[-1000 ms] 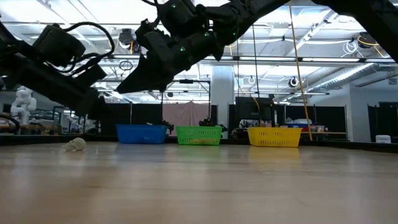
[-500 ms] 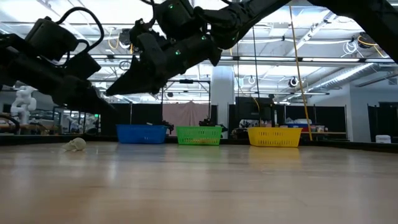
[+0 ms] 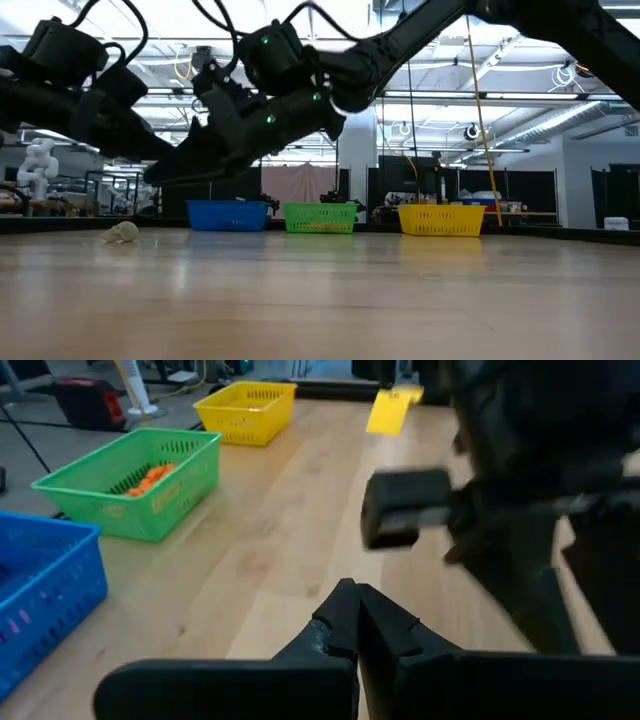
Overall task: Sort Halloween decoration
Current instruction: Put the grey skull toy into the yellow basket
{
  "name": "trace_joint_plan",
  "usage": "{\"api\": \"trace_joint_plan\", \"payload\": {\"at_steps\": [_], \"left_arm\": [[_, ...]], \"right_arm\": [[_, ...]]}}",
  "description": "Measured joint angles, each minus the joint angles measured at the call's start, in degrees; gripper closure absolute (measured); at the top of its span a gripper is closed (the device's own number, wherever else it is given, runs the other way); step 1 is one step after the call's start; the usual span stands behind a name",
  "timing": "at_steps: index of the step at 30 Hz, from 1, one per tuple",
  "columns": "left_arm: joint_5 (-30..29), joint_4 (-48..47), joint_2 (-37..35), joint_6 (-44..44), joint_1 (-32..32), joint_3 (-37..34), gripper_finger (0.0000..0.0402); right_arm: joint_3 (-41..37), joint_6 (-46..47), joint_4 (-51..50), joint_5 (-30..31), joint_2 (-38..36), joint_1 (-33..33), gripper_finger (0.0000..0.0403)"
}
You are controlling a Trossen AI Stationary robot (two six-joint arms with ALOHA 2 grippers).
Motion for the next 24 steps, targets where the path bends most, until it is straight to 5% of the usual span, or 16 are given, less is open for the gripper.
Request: {"api": "trace_joint_plan", "payload": {"at_steps": [11,24], "left_arm": [[0.6,-5.6,-8.2,-0.2,2.6,0.0,0.0402],[0.6,-5.7,-8.8,-0.1,2.6,-0.1,0.0402]], "right_arm": [[10.4,0.0,1.2,-0.1,10.5,-1.1,0.0202],[16.8,-1.8,-3.2,-4.7,14.5,-2.2,0.0222]]}}
